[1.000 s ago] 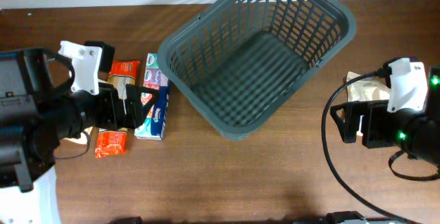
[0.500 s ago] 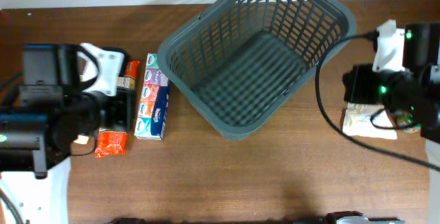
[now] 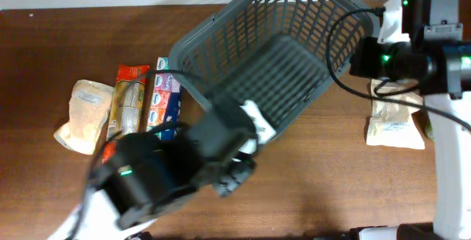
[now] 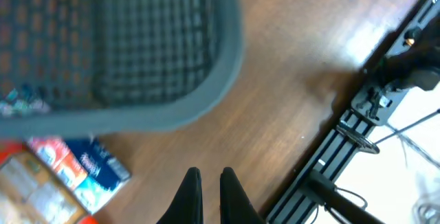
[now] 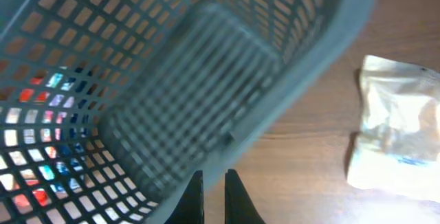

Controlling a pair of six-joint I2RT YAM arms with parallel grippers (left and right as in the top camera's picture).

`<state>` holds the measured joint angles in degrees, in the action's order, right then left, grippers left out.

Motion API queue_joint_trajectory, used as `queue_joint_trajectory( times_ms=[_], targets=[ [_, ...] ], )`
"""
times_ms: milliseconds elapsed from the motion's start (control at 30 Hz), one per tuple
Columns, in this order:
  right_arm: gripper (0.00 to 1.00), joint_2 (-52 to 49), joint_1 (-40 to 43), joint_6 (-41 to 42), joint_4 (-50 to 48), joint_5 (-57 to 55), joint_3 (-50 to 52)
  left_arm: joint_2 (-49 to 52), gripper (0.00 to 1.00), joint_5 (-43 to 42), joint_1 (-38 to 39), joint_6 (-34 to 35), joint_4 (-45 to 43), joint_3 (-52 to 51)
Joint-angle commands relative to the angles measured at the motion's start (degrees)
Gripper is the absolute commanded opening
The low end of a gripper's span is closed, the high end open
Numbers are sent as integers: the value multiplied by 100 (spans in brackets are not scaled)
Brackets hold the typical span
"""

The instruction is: Pack container

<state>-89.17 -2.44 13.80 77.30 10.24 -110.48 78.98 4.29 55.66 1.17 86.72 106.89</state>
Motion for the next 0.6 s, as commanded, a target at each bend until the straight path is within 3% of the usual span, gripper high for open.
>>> queue_joint_trajectory(
  times_ms=[0,233,567],
  targets=[
    [4,-249,26,63,-267,509,-85,557,2,289,404,98,-216,79],
    [4,-719,26,0,-822,520,-85,1408,2,136,498,-210,-949,79],
    [4,-1099,212,-286,-914,-17,-85,2085,2,160,479,-341,-1106,76]
  ],
)
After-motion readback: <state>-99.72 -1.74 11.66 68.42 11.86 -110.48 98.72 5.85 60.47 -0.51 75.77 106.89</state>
